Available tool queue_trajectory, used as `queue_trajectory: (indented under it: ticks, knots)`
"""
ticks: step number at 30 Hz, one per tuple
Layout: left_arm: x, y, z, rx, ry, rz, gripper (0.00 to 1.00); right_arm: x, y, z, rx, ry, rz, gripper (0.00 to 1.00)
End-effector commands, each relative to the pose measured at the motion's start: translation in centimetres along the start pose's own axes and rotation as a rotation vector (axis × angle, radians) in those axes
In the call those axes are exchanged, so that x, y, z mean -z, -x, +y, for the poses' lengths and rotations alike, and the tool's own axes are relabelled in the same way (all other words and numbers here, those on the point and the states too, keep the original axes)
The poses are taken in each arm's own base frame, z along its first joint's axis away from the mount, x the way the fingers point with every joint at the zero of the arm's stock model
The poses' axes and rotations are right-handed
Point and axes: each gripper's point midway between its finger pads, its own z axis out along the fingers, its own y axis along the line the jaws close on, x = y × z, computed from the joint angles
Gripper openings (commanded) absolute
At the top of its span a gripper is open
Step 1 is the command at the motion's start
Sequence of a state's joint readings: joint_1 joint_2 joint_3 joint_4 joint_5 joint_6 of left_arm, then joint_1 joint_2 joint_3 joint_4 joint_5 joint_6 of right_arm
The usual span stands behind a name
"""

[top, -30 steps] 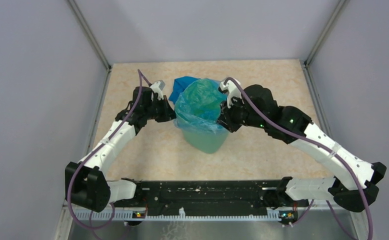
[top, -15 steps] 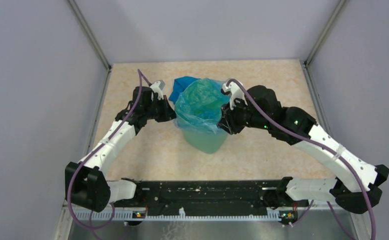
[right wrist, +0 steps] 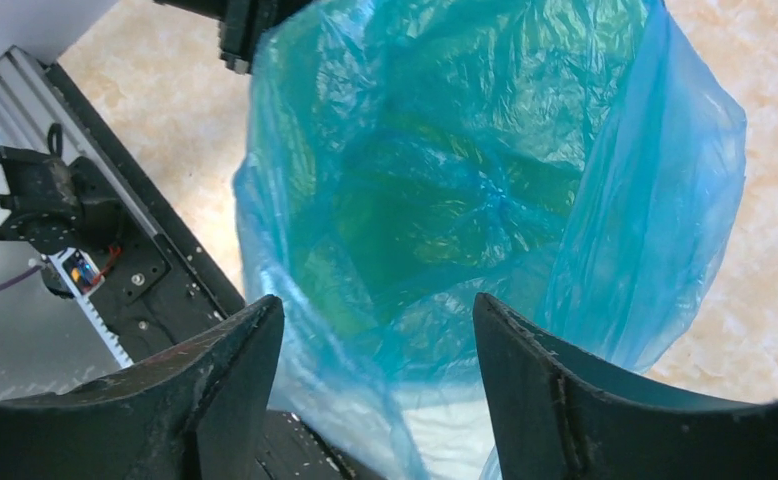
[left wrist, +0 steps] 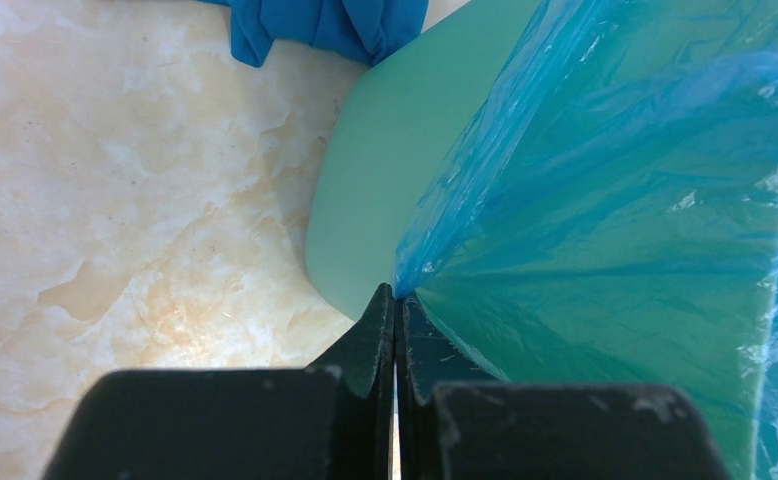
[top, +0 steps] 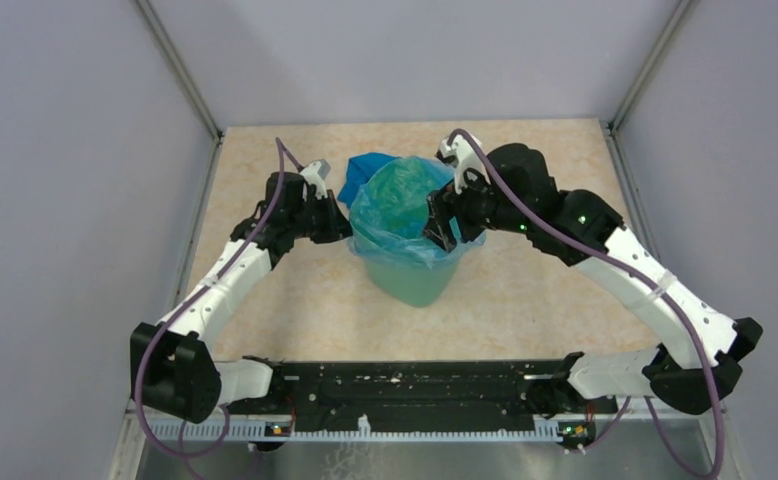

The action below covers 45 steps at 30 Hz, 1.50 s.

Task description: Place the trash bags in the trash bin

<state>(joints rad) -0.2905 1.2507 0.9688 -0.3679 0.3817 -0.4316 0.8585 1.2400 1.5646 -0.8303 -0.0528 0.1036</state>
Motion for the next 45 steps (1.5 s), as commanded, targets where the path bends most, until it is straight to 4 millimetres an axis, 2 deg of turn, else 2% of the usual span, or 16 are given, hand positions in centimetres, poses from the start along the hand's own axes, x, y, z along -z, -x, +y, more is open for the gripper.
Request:
queue_trajectory:
  ticks: [1,6,8,12,19,24,36,45]
  knots:
    - [0.4,1.9,-1.3,-0.043,-0.040,-0.045,0.00,-1.3,-0.5,0.6,0.003,0.085,0.020,0.71]
    - [0.4,1.8,-1.2,-0.045,-0.038,-0.041,0.00,-1.3,-1.2,1.4,-0.011,0.130,0.032,0.69]
    - [0.4,1.8,-1.2,-0.045,-0.038,-0.041,0.00,-0.8,-1.3,1.6,-0.016,0.144,0.027,0.63]
    - [0.3,1.8,-1.2,-0.044,-0.039,-0.041,0.00,0.0,-1.6,1.8,-0.032,0.147,0.019,0.45]
    - [0.3,1.8,-1.3,-0.040,-0.044,-0.040,0.00,1.1,-1.5,1.6,-0.058,0.127,-0.012,0.26]
    - [0.3,1.9,-1.4,-0.038,-0.047,-0.042,0.00,1.7,-1.6,1.7,-0.067,0.126,-0.020,0.16]
    - [0.2,1.8,-1.5,-0.032,-0.052,-0.035,0.00,2.0,-4.2,2.4,-0.121,0.164,0.000,0.12]
    - [-0.1,1.7,-1.1,-0.030,-0.040,-0.030,0.00,0.8,-8.5,2.4,-0.173,0.161,0.063,0.06]
